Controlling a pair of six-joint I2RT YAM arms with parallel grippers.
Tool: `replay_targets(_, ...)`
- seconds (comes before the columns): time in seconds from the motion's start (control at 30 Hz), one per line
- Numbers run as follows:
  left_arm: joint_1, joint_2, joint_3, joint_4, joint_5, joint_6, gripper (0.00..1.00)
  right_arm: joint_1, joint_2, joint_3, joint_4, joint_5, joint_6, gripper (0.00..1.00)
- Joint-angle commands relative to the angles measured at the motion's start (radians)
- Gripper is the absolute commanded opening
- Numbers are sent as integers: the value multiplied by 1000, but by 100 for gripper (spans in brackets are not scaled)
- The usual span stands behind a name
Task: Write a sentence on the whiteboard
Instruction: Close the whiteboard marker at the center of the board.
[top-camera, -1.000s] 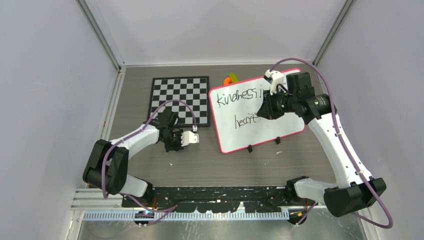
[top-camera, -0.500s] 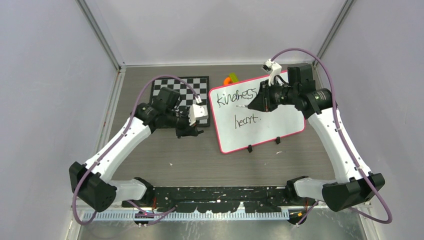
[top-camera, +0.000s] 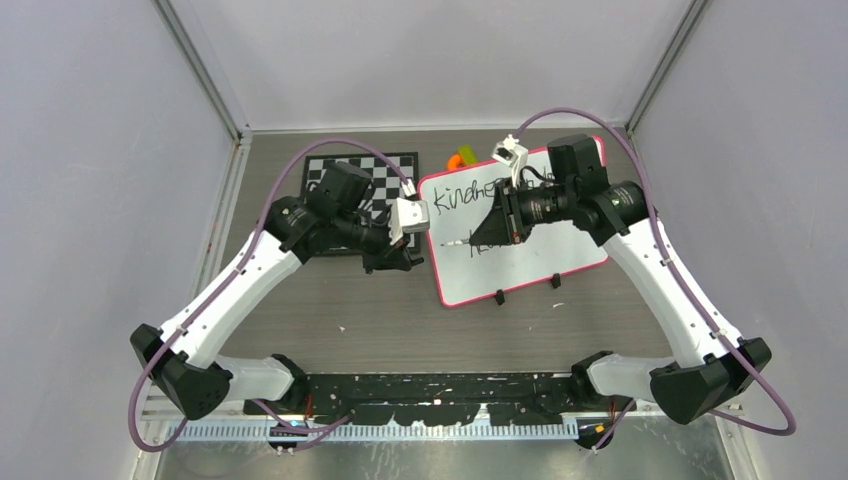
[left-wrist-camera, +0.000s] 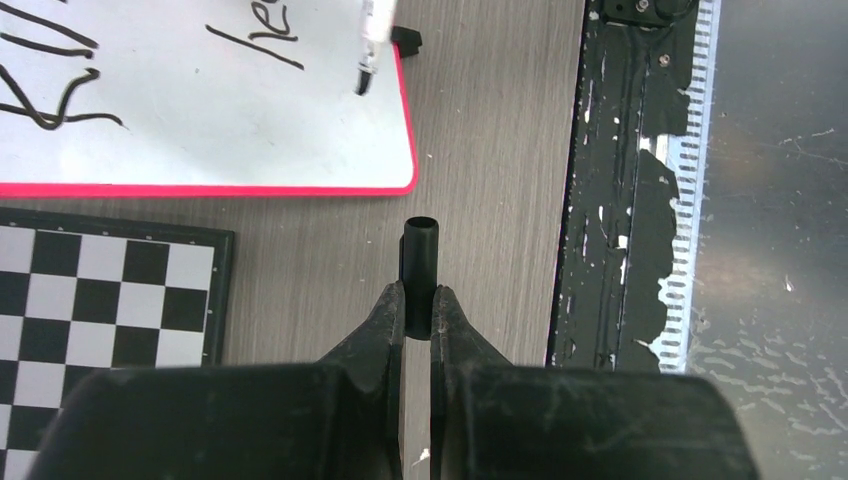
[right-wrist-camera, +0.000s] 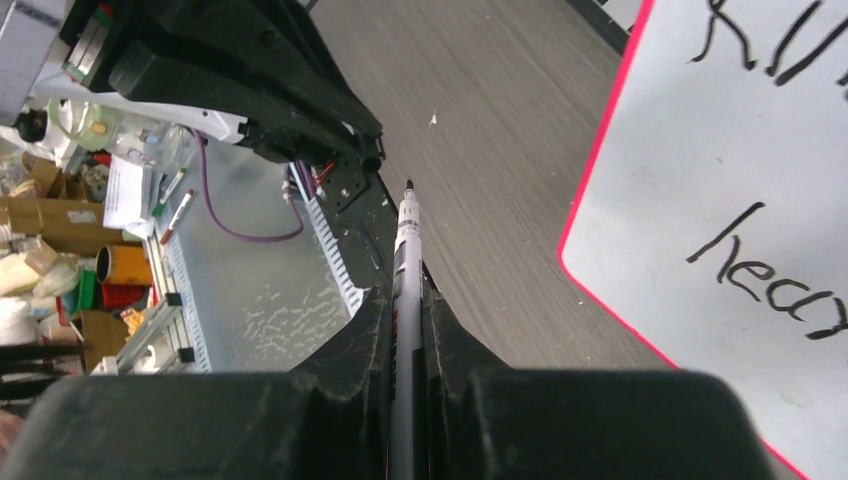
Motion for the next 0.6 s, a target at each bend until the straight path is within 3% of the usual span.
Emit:
replay_targets(0.0,-20,12,32,-33,19,12,0,34,-3,-3,-30,-27,-39,0)
replay_targets(0.57,-50,41,76,-33,64,-5,0,91,12,-1,-44,-51,-49,0)
